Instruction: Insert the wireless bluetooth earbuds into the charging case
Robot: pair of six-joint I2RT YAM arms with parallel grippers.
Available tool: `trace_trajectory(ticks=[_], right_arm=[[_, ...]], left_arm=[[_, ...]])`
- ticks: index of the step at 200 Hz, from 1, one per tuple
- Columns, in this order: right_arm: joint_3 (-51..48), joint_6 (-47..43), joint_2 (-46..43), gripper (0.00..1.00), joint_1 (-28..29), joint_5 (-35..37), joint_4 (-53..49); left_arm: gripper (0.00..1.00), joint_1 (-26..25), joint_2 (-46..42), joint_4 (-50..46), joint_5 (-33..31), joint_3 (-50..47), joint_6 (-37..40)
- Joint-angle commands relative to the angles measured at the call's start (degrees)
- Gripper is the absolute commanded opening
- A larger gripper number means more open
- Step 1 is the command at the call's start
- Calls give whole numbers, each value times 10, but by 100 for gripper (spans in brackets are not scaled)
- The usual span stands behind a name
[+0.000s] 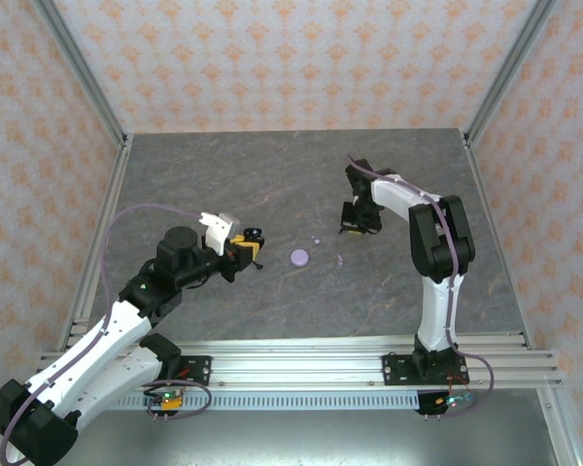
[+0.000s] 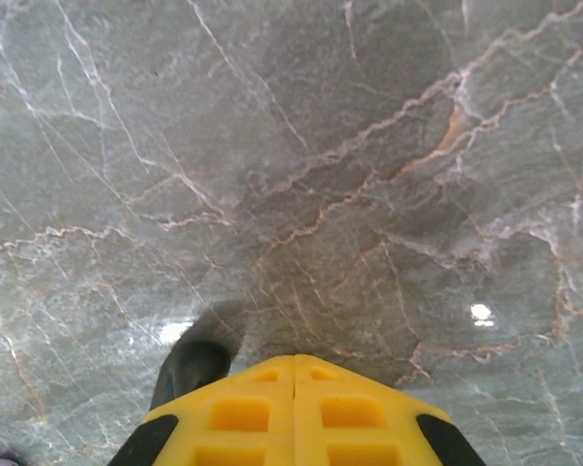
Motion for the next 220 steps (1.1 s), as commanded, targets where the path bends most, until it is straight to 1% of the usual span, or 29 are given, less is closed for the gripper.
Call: trace_trajectory(ticks=[1, 95, 154, 187, 205, 220], right_arm=[[19, 5, 15, 7, 0, 6, -1], [47, -9, 24, 7, 6, -15, 0], [61, -17, 27, 8, 8, -5, -14], [52, -18, -4, 11, 10, 31, -22], [43, -21, -28, 13, 10, 32, -21], [38, -31, -42, 16, 11, 19, -19]], left_arm=[[11, -3, -1, 6, -7, 14, 0], [11, -4, -3, 6, -7, 12, -6], [11, -4, -6, 4, -8, 11, -8], [11, -4, -7, 2, -8, 11, -8], [11, -4, -8, 2, -8, 11, -8], [11, -4, -8, 3, -8, 11, -8]])
